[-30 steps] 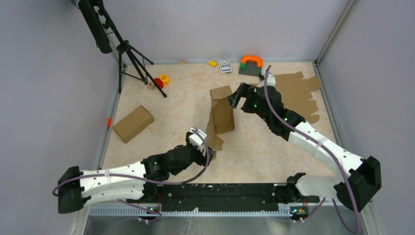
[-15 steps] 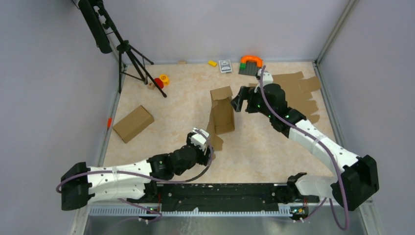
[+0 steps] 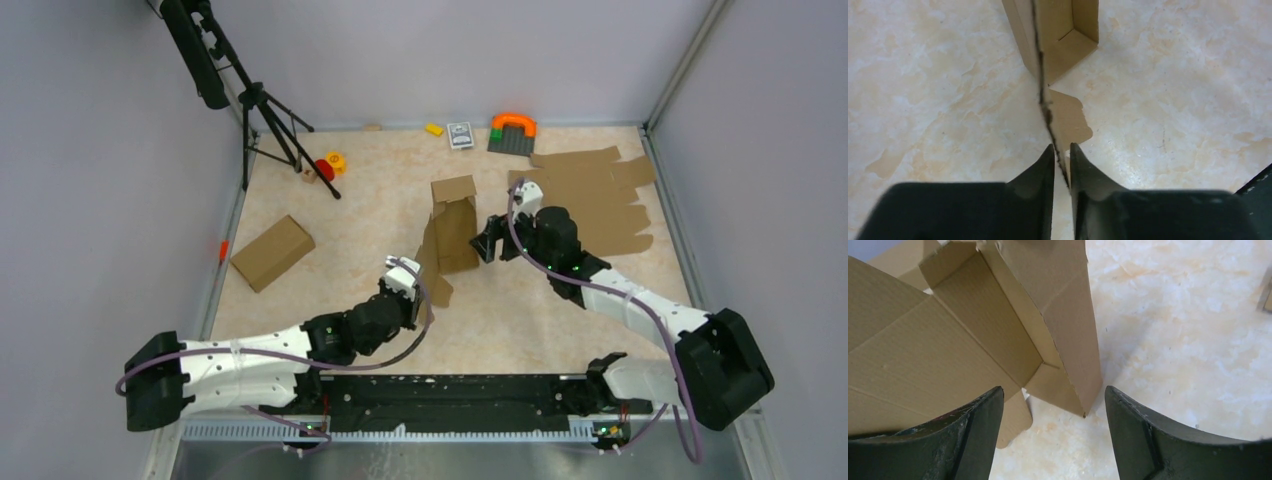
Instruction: Fold the paper box
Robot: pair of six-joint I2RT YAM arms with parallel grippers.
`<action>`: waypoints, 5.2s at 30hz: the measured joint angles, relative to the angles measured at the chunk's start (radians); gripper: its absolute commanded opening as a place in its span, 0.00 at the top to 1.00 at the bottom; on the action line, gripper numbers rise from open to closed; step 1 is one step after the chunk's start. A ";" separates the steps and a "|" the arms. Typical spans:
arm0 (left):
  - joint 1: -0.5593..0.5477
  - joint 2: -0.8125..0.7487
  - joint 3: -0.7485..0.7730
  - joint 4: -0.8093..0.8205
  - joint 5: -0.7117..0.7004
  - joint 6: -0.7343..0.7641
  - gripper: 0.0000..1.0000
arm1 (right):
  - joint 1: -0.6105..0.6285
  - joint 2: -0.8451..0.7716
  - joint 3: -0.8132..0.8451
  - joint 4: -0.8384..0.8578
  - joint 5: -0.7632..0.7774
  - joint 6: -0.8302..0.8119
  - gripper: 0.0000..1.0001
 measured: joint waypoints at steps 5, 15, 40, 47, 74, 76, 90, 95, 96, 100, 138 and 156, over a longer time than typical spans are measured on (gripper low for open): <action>0.005 -0.002 0.018 -0.021 -0.010 -0.010 1.00 | 0.000 -0.022 -0.027 0.069 0.018 -0.001 0.27; 0.027 -0.023 0.253 -0.309 0.156 0.018 1.00 | 0.000 -0.204 -0.001 -0.148 0.153 0.020 0.27; 0.220 0.615 0.993 -1.073 0.615 0.355 0.50 | -0.056 -0.407 0.037 -0.658 0.169 0.255 0.23; 0.282 0.700 1.071 -1.123 0.700 0.379 0.01 | -0.160 -0.418 -0.085 -0.637 0.137 0.296 0.23; 0.110 -0.136 0.604 -1.191 0.729 -0.553 1.00 | -0.056 -0.129 -0.055 -0.487 -0.019 0.003 0.44; 0.042 -0.124 0.569 -1.147 0.742 -0.600 1.00 | -0.049 -0.126 -0.053 -0.488 0.026 -0.004 0.44; -0.309 0.165 0.412 -0.735 0.658 -0.719 1.00 | 0.086 0.010 0.032 -0.532 0.229 -0.074 0.56; -0.366 0.293 0.360 -0.559 0.642 -0.710 1.00 | 0.096 0.052 0.032 -0.532 0.264 -0.083 0.76; -0.370 0.306 0.333 -0.511 0.642 -0.708 1.00 | 0.098 0.054 0.032 -0.531 0.266 -0.082 0.80; -0.373 0.312 0.245 -0.410 0.626 -0.707 1.00 | 0.103 0.063 0.037 -0.529 0.273 -0.080 0.95; -0.120 0.644 0.705 -0.702 0.214 -0.372 0.27 | 0.114 -0.264 -0.185 -0.474 0.122 0.387 1.00; -0.034 0.758 0.756 -0.690 0.218 -0.382 0.41 | 0.118 -0.273 -0.200 -0.438 0.122 0.419 1.00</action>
